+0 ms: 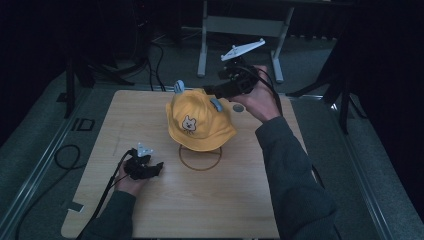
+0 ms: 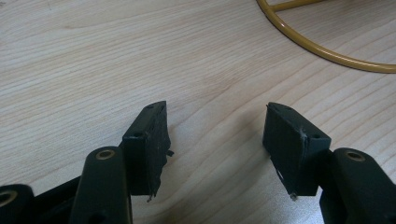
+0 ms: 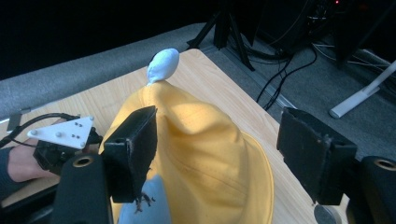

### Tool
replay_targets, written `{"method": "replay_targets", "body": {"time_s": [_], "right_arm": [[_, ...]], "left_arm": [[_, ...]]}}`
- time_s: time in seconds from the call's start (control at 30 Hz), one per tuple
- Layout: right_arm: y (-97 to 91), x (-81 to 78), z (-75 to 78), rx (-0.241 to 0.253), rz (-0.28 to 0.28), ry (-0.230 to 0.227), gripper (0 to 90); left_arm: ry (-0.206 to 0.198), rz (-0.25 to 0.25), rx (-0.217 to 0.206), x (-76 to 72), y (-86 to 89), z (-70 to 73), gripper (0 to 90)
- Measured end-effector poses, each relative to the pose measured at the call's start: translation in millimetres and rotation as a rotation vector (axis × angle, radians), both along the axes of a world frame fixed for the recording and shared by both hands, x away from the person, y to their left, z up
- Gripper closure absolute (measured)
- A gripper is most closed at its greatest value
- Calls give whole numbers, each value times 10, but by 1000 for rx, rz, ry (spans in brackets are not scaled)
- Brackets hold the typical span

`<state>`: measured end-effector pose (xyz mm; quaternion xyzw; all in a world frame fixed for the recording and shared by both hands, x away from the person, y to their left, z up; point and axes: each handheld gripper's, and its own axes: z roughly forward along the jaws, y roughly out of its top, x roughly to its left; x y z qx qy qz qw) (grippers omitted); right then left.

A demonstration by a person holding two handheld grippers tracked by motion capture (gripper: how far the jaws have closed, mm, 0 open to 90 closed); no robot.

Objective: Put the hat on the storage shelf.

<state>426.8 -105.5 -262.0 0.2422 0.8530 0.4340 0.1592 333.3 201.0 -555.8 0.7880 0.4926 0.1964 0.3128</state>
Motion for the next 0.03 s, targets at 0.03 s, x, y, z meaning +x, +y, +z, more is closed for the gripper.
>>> {"method": "replay_targets", "body": {"time_s": [0.03], "right_arm": [[-19, -1, 4, 4, -3, -4, 287]], "left_arm": [[0, 0, -1, 0, 0, 0, 410]]}}
